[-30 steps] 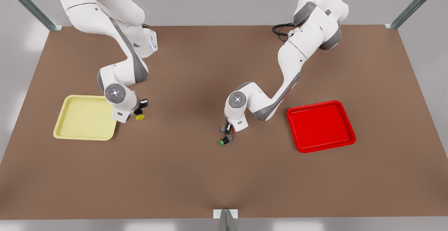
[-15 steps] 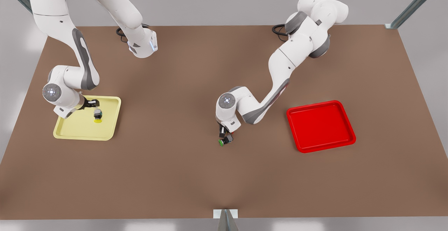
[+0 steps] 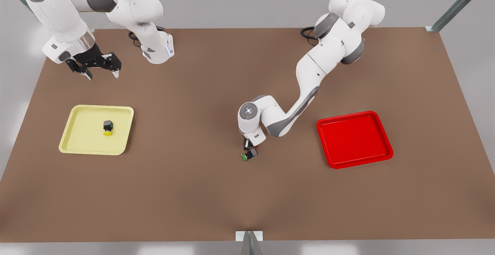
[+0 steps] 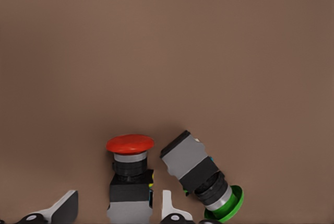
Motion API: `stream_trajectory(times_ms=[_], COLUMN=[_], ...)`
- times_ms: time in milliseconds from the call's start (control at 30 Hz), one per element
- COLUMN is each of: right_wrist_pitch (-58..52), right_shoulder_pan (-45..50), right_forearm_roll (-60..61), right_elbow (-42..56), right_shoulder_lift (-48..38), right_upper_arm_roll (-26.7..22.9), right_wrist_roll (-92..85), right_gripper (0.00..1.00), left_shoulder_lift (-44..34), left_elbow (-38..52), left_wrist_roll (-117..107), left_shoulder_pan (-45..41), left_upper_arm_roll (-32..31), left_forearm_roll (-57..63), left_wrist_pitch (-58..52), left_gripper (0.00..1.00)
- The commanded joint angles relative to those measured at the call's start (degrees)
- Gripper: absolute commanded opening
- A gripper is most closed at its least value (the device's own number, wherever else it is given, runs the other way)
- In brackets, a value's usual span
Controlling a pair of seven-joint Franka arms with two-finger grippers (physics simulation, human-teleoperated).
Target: Place the switches on the corresponding trays according to their colors
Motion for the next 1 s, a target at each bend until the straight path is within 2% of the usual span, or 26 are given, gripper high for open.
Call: stream_trajectory(times_ms=[0, 267, 367, 867, 967], right_wrist_pitch=[0.0, -0.2, -1.2, -0.6, -0.8], right_shoulder_pan=[0.0, 0.0, 0.0, 0.3, 0.3], right_forearm_roll=[-0.1, 3.8, 3.9, 3.7, 3.7], right_elbow=[0.0, 1.1, 1.3, 0.3, 0.4], right_shoulder_lift=[0.0, 0.7, 0.8, 0.8, 0.8], right_upper_arm_roll=[0.0, -2.6, -6.2, -5.8, -5.8], right_wrist_roll=[0.0, -0.1, -4.1, -4.1, -4.1], right_gripper=[1.00, 1.00, 1.00, 1.00, 1.00], left_shoulder_lift=[0.2, 0.8, 1.2, 1.7, 1.8], left_elbow=[0.0, 0.5, 0.5, 0.0, 0.0], left_wrist_roll=[0.0, -0.5, -0.6, -0.3, -0.1], left_shoulder_pan=[0.0, -0.1, -0.4, -0.5, -0.6], left_upper_arm_roll=[0.0, -0.1, -0.2, 0.0, 0.0], left_forearm_roll=[0.7, 0.9, 1.2, 3.0, 3.3], left_wrist_pitch=[0.1, 0.6, 1.7, 3.8, 3.8], left_gripper=[0.78, 0.77, 0.77, 0.77, 0.72])
